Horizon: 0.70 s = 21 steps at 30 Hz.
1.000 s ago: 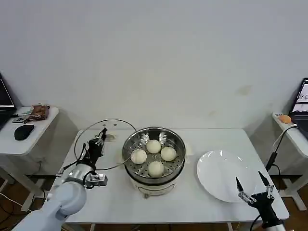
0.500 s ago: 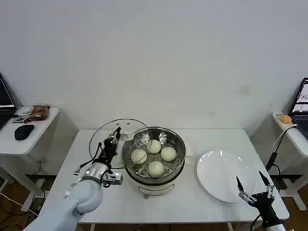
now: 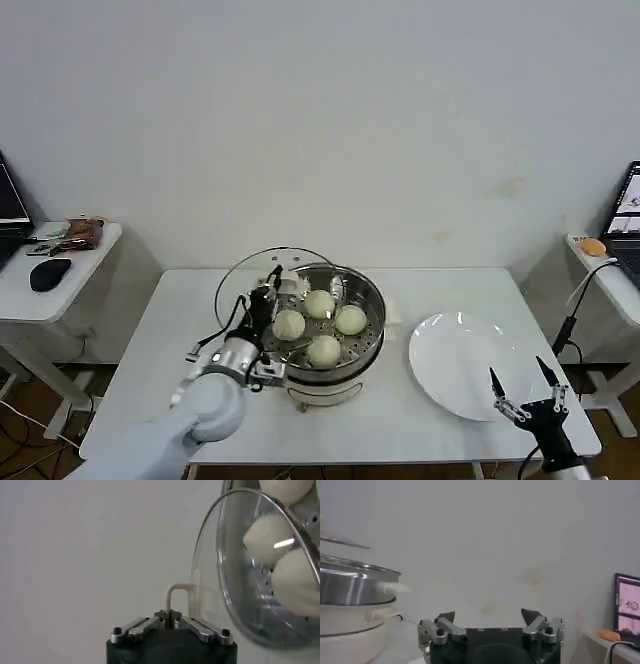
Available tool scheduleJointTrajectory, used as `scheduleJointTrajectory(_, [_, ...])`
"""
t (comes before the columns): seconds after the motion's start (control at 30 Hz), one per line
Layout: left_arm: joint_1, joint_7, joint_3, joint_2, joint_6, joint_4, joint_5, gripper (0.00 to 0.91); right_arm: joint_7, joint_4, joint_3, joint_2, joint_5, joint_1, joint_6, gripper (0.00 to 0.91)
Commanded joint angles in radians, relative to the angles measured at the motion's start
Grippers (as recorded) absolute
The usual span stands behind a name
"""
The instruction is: Take steamed baozi put them in steamer then cover it.
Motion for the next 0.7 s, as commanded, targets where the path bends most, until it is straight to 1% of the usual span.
scheduleJointTrajectory(0.03, [-0.076,0.030,0.116,-0.019,0.060,0.007,0.020,0.000,0.000,-0.002,-0.002,0.001,-0.003,0.002,0.001,0.907])
scheduleJointTrajectory(0.33, [-0.120,0.037,0.161,-0.062,0.062,0.038,0.020,0.000,-0.002,-0.010,-0.006,0.006,-0.010,0.007,0.005,0.907])
scheduleJointTrajectory(0.7, [-0.112,0.029,0.159,-0.132,0.064,0.067,0.047,0.000,-0.004,-0.012,-0.007,0.008,-0.011,0.010,0.004,0.907])
